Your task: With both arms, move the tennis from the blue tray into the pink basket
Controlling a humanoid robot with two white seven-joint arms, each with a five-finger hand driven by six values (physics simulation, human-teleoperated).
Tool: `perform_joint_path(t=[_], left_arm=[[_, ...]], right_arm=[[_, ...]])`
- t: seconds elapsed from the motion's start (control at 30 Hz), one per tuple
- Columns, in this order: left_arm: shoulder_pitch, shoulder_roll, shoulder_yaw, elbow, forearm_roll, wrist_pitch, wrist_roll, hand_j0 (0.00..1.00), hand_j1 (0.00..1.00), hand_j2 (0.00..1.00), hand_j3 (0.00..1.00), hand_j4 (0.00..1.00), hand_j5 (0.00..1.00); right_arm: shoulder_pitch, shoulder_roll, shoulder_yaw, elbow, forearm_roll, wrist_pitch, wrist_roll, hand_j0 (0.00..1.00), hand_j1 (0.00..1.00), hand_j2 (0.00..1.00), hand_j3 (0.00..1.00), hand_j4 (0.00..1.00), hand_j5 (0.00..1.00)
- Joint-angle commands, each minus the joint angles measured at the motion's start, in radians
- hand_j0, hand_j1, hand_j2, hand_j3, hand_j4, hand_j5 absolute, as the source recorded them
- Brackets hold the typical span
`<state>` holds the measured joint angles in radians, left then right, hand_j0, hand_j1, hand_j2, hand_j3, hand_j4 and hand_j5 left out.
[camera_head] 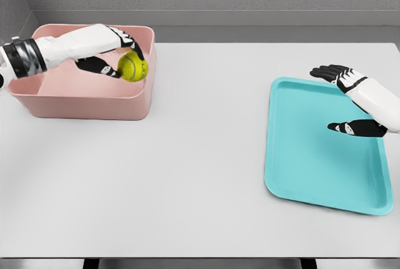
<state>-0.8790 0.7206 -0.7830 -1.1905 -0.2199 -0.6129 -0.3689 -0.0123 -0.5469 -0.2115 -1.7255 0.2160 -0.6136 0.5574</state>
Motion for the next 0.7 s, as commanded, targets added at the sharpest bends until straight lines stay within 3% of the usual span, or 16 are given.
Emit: perform_joint_path(t=[0.0, 0.13, 0.17, 0.2, 0.23, 0.5, 0.67], left_arm=[[0.000, 0.002, 0.011, 0.055, 0.008, 0.002, 0.001, 0.60, 0.60, 0.60, 0.60, 0.60, 0.60], [0.000, 0.002, 0.047, 0.149, 0.011, 0.002, 0.002, 0.61, 0.61, 0.61, 0.61, 0.61, 0.61], [0.000, 0.003, 0.057, 0.175, 0.027, 0.002, 0.005, 0.68, 0.68, 0.68, 0.68, 0.68, 0.68], [0.002, 0.010, 0.067, 0.183, 0.051, 0.002, 0.011, 0.94, 0.94, 0.94, 0.94, 0.94, 0.94], [0.003, 0.022, 0.070, 0.200, 0.076, 0.002, 0.011, 1.00, 1.00, 1.00, 1.00, 1.00, 1.00], [0.014, 0.117, 0.068, 0.186, 0.083, 0.002, 0.008, 1.00, 1.00, 1.00, 1.00, 1.00, 1.00], [0.029, 0.122, 0.068, 0.190, 0.083, 0.002, 0.008, 1.00, 1.00, 1.00, 1.00, 1.00, 1.00]], right_arm=[[0.000, -0.001, 0.000, 0.000, -0.007, 0.003, -0.001, 1.00, 1.00, 1.00, 1.00, 1.00, 1.00], [0.000, 0.001, 0.000, -0.002, -0.009, 0.003, -0.001, 1.00, 1.00, 1.00, 1.00, 1.00, 1.00], [-0.002, -0.001, 0.000, -0.002, -0.009, 0.003, -0.001, 1.00, 1.00, 1.00, 1.00, 1.00, 1.00], [0.000, -0.001, 0.000, -0.002, -0.009, 0.003, -0.001, 1.00, 1.00, 1.00, 1.00, 1.00, 1.00], [0.000, -0.001, 0.000, -0.002, -0.007, 0.003, -0.001, 1.00, 1.00, 1.00, 1.00, 1.00, 1.00], [0.005, -0.001, -0.002, -0.003, -0.009, 0.003, -0.001, 1.00, 1.00, 1.00, 1.00, 1.00, 1.00], [0.005, -0.001, -0.002, -0.002, -0.009, 0.003, -0.001, 1.00, 1.00, 1.00, 1.00, 1.00, 1.00]])
